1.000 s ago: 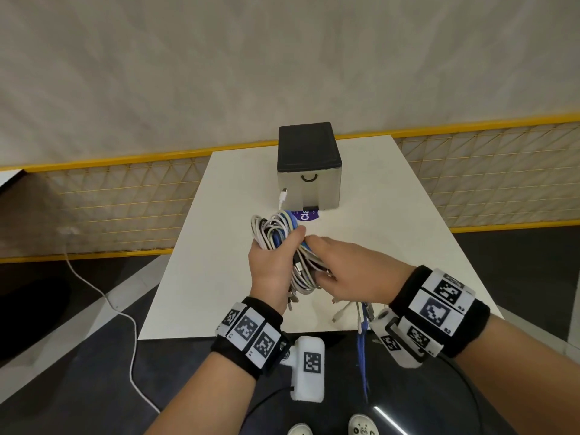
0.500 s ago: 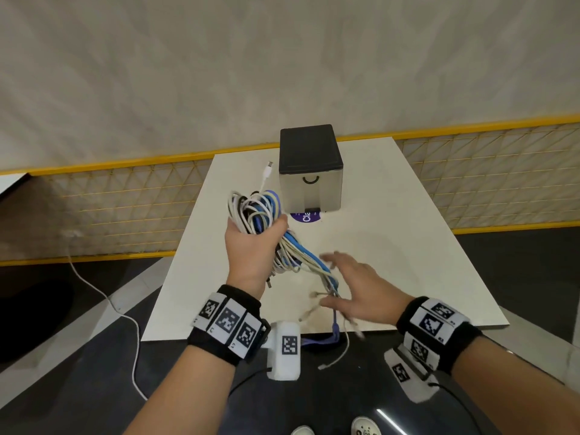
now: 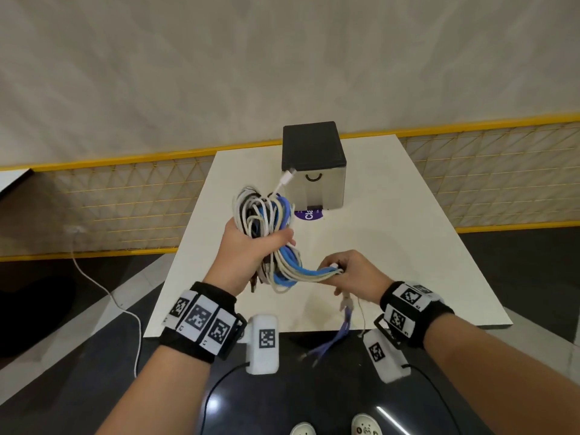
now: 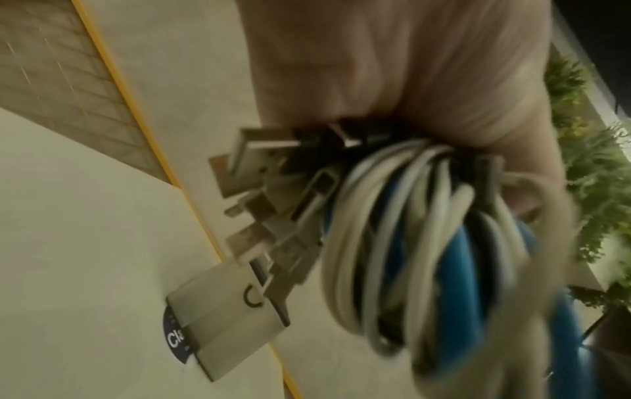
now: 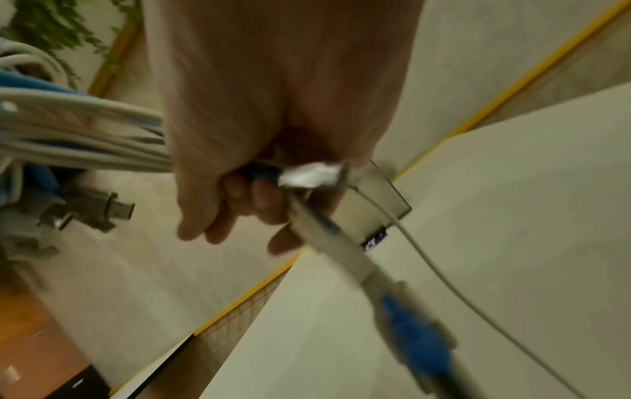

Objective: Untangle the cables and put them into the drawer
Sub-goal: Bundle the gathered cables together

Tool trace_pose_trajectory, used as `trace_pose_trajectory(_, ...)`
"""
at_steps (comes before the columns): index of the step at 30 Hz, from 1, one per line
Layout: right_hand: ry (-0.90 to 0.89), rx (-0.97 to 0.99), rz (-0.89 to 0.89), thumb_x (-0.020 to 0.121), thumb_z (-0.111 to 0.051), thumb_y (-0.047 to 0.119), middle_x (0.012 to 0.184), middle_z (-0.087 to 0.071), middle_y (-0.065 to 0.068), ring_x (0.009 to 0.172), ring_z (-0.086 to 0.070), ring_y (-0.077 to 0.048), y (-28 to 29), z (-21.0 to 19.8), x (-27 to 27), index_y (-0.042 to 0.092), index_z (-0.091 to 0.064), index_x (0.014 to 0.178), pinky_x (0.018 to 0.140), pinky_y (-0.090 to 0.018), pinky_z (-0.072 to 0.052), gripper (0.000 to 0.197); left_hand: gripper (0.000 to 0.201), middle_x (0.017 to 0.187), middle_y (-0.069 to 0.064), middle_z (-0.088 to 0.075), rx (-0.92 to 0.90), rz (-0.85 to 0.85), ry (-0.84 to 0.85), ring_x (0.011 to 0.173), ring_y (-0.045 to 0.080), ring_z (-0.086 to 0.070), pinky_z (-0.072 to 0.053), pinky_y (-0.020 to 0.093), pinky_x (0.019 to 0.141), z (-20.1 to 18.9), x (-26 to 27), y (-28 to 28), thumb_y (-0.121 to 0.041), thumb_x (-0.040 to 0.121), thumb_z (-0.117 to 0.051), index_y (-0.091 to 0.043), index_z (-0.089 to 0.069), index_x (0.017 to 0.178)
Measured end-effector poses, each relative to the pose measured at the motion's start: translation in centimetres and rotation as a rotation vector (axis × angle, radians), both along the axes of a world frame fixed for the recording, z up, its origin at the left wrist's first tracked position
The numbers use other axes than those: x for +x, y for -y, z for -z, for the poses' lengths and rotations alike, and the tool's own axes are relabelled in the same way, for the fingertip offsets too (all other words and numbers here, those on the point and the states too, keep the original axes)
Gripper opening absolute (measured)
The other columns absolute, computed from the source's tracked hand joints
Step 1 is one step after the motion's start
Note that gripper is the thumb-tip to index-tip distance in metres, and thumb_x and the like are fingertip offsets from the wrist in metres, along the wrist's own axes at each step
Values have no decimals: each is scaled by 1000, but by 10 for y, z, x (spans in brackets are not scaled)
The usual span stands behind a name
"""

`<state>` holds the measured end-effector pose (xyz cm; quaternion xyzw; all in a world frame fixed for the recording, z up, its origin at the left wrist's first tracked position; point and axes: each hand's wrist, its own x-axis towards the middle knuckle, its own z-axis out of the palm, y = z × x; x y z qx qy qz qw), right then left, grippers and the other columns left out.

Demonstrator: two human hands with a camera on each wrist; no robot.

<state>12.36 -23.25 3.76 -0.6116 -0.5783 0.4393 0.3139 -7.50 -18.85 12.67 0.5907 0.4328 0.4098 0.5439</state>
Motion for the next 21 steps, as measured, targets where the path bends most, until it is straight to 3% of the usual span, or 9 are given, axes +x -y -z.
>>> trace_pose_trajectory(1, 49, 36, 12, 81, -72, 12, 77, -68, -18, 65, -61, -24, -3, -3, 1, 10, -72, 81, 69, -40, -57, 2, 10, 72, 6, -74, -1, 57, -58, 71, 19, -73, -60, 33, 73, 2, -2, 0, 3, 82, -73, -5, -68, 87)
trace_pose_trajectory(4, 169, 106, 112, 77, -60, -5, 83, -73, -16, 84, -68, -30, -13, -10, 0, 13, -72, 76, 80, -41, -54, 22, 18, 72, -2, -75, -2, 191, -244, 70, 10, -72, -56, 21, 67, 7, -3, -1, 0, 78, -78, -9, -69, 90)
trace_pose_trajectory(7, 374, 165, 171, 75, -51, -8, 89, -72, -15, 85, -64, -29, -18, -21, -4, 6, -73, 90, 79, -34, -51, 31, 26, 76, -5, -73, 0, 188, -303, 71, 5, -69, -55, 19, 68, 16, 2, -2, -4, 75, -80, -12, -67, 95)
trace_pose_trajectory(10, 562, 232, 142, 78, -47, -6, 91, -70, -13, 85, -63, -30, -16, -31, -14, 10, -70, 99, 74, -32, -49, 35, 32, 78, -8, -71, 10, 173, -282, 69, -1, -67, -52, 13, 64, 25, 11, 2, -1, 74, -80, -18, -63, 95)
trace_pose_trajectory(14, 634, 302, 111, 87, -49, 9, 82, -66, -11, 75, -60, -29, -13, -40, -23, 7, -65, 85, 62, -30, -40, 17, 41, 93, -3, -72, -44, 159, -252, 85, 8, -70, -56, 22, 76, 39, 25, 8, -6, 73, -82, -20, -61, 105)
trace_pose_trajectory(18, 600, 311, 125, 83, -56, 16, 65, -52, 1, 60, -50, -19, -13, -42, -22, 14, -50, 67, 56, -27, -35, 18, 65, 111, 3, -69, -196, 133, -122, 99, 14, -71, -58, 34, 88, 46, 30, 13, -24, 68, -90, -18, -52, 121)
trace_pose_trajectory(20, 539, 328, 136, 85, -56, 17, 69, -58, 1, 63, -55, -19, -12, -40, -24, 13, -55, 80, 59, -29, -42, 7, 81, 117, 5, -64, -243, 122, -123, 103, 16, -69, -58, 35, 88, 46, 30, 14, -30, 61, -92, -17, -45, 126)
trace_pose_trajectory(21, 469, 351, 149, 87, -56, 17, 76, -63, -2, 68, -60, -21, -12, -37, -25, 13, -57, 97, 62, -33, -48, 11, 78, 116, 5, -66, -248, 142, -116, 103, 17, -69, -59, 34, 87, 45, 31, 13, -25, 63, -92, -17, -47, 126)
